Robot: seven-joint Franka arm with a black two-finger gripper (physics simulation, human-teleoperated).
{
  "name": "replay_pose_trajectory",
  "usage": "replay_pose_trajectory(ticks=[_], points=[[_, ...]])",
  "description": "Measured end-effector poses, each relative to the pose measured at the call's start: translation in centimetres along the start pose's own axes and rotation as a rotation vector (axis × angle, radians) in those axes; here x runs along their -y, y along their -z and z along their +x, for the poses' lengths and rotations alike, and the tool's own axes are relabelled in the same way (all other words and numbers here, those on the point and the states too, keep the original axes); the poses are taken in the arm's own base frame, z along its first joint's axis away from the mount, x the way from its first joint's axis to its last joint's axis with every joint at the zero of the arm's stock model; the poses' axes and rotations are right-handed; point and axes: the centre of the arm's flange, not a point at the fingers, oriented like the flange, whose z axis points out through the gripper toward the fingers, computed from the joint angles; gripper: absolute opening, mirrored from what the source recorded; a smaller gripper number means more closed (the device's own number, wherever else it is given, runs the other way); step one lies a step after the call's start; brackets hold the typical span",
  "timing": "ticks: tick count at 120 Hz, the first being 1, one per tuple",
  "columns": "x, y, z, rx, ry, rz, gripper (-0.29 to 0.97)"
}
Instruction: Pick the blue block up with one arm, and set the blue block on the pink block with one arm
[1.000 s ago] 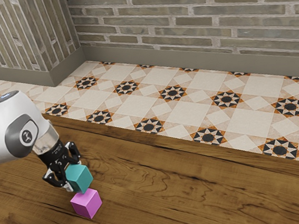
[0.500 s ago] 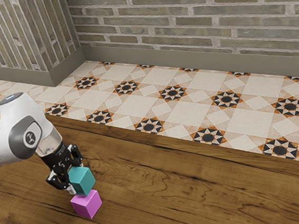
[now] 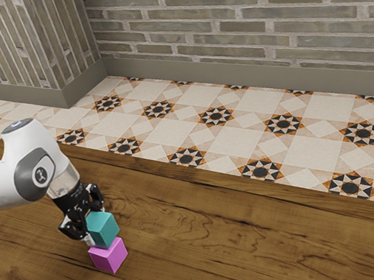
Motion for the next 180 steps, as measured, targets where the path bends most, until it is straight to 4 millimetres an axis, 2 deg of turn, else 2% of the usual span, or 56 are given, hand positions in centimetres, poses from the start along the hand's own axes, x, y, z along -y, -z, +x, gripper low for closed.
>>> replay_pose_trajectory(ticks=[36, 53, 98, 146, 180], points=[[-0.2, 0.2, 0.4, -0.047, -0.098, -0.015, 0.33], [0.1, 0.7, -0.1, -0.046, -0.120, -0.032, 0.33], [1.5, 1.3, -1.8, -0.031, -0.129, -0.058, 0.33], [2.7, 1.1, -1.7, -0.020, -0.096, -0.059, 0.34], [2.8, 1.1, -1.7, -0.014, -0.080, -0.060, 0.33]])
